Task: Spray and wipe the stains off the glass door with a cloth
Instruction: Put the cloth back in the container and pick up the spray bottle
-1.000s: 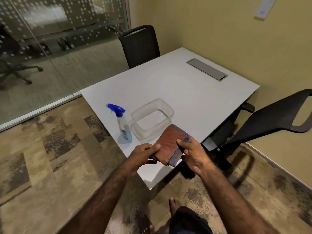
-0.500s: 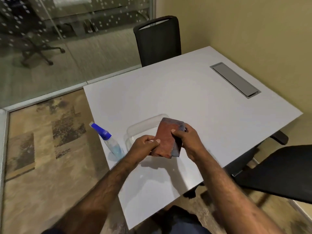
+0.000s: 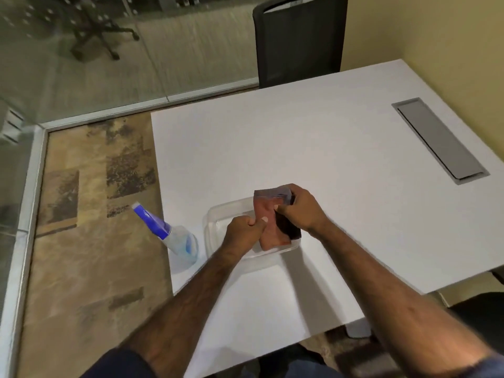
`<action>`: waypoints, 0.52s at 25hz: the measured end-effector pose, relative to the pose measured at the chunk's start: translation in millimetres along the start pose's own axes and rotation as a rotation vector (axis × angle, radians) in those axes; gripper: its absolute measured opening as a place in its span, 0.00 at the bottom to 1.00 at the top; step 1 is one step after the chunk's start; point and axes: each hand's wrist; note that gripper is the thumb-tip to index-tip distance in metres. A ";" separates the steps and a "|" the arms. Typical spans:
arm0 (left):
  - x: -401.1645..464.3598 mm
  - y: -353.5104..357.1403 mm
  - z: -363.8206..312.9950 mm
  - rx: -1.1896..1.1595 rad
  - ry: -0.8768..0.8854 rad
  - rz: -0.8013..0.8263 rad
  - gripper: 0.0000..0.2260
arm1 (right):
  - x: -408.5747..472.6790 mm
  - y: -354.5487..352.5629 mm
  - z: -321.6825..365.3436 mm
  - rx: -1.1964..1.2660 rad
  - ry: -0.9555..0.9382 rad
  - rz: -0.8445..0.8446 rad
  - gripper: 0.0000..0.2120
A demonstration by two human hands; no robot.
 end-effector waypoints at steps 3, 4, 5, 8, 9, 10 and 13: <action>13.7 8.2 12.9 0.016 -0.079 -0.011 0.18 | 14.4 13.2 -0.1 -0.287 -0.049 0.052 0.16; 17.1 10.1 16.7 0.030 -0.092 -0.005 0.18 | 16.5 17.9 -0.1 -0.400 -0.078 0.057 0.14; 20.5 12.7 19.7 0.059 -0.097 0.006 0.17 | 18.1 22.2 -0.3 -0.550 -0.110 0.053 0.13; 25.7 19.5 24.5 0.156 -0.110 0.031 0.16 | 17.8 29.9 -2.4 -0.991 -0.165 0.034 0.15; 27.2 20.8 25.6 0.190 -0.108 0.031 0.16 | 17.5 31.5 -3.5 -1.058 -0.165 0.033 0.15; 28.8 21.1 27.2 0.211 -0.106 0.030 0.16 | 17.5 33.2 -5.3 -1.093 -0.172 0.035 0.16; 29.9 19.2 29.1 0.206 -0.110 0.026 0.15 | 16.6 37.5 -10.4 -1.096 -0.207 0.023 0.18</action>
Point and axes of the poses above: each hand's wrist, its own x-axis towards the middle knuckle, its own y-axis out of the palm, z = x × y, and after that the axes turned 1 degree about y, right-handed
